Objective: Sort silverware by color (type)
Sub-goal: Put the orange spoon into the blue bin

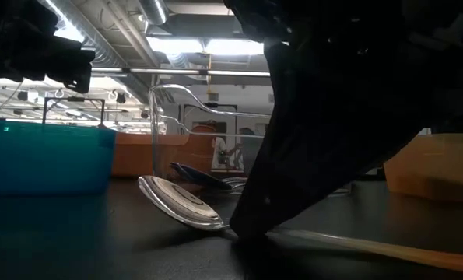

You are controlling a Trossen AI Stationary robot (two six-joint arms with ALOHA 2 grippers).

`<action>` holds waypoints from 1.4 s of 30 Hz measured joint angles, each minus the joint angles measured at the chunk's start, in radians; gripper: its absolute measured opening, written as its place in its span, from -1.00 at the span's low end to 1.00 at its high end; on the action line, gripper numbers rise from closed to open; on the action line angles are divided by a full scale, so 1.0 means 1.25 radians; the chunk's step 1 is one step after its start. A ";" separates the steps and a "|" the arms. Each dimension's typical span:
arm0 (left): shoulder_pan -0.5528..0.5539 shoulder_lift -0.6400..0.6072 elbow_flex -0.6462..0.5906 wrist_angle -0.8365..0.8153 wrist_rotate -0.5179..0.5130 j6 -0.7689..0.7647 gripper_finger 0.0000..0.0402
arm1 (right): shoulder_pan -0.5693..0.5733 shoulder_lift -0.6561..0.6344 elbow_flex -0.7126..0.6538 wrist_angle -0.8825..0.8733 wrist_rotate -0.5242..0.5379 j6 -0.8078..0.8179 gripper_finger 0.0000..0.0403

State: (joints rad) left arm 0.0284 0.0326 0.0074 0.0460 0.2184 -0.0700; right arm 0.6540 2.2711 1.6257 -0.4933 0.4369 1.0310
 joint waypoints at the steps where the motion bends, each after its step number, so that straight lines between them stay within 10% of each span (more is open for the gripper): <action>1: 0.000 0.000 0.000 0.000 0.000 0.000 -0.49 | 0.000 0.000 0.000 0.001 0.001 -0.011 -0.97; 42: 0.000 0.000 0.000 0.000 0.000 0.000 -0.49 | -0.105 0.005 0.207 0.023 -0.009 -0.422 -1.00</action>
State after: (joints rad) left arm 0.0284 0.0326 0.0074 0.0460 0.2180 -0.0697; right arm 0.5232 2.2768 1.8845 -0.4644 0.4250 0.5038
